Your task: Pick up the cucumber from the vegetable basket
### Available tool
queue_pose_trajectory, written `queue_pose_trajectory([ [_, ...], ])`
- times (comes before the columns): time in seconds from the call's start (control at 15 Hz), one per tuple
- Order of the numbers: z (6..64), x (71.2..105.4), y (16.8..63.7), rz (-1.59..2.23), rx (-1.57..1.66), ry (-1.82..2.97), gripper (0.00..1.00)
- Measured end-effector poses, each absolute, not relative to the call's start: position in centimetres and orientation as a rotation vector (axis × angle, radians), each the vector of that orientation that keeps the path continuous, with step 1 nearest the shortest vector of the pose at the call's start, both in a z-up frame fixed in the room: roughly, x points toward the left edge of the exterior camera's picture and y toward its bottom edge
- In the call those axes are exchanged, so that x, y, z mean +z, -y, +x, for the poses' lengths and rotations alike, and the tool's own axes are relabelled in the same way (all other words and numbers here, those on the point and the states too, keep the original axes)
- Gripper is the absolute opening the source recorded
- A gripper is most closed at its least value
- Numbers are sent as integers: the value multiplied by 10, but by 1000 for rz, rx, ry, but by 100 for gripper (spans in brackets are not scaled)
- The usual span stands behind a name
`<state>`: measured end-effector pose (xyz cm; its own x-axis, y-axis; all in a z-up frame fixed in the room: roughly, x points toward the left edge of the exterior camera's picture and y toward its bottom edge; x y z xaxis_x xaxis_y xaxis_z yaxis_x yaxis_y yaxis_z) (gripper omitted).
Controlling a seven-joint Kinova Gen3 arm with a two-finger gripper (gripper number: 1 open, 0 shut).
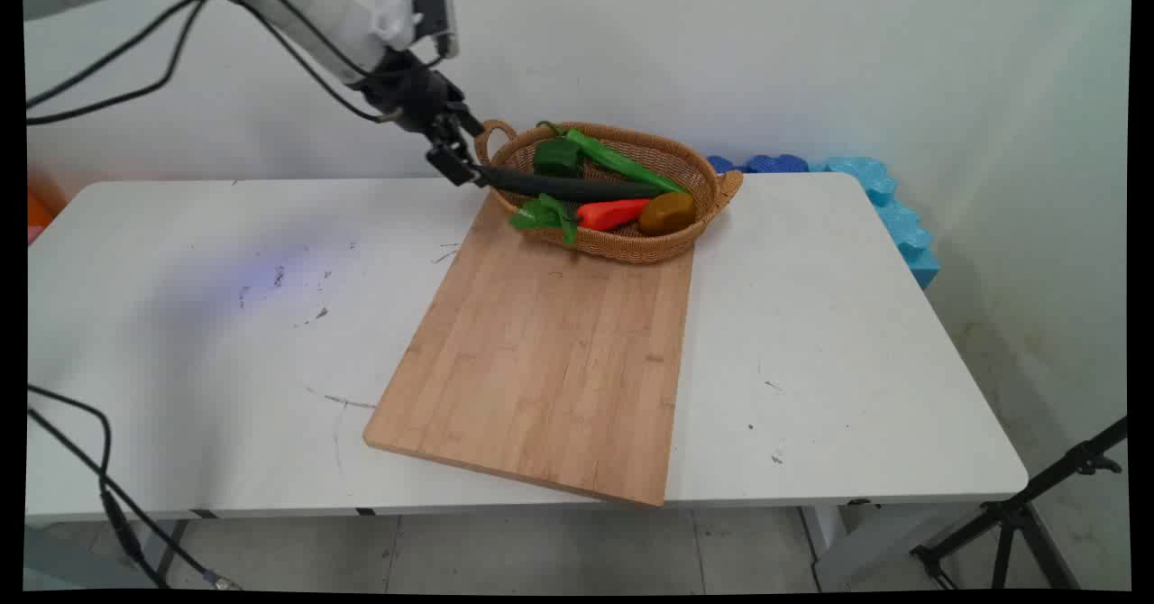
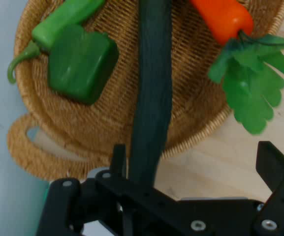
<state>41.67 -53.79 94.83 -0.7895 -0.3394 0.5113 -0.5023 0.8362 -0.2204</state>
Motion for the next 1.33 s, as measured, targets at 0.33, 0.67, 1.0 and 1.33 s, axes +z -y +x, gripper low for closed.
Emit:
queue_pose_trajectory([
  [0.33, 384, 929, 567, 567, 506, 2590, 100],
  [0.67, 359, 910, 592, 517, 518, 2627, 100],
  [1.0, 342, 893, 606, 482, 517, 2658, 100],
  [1.33, 331, 882, 616, 464, 521, 2680, 100],
])
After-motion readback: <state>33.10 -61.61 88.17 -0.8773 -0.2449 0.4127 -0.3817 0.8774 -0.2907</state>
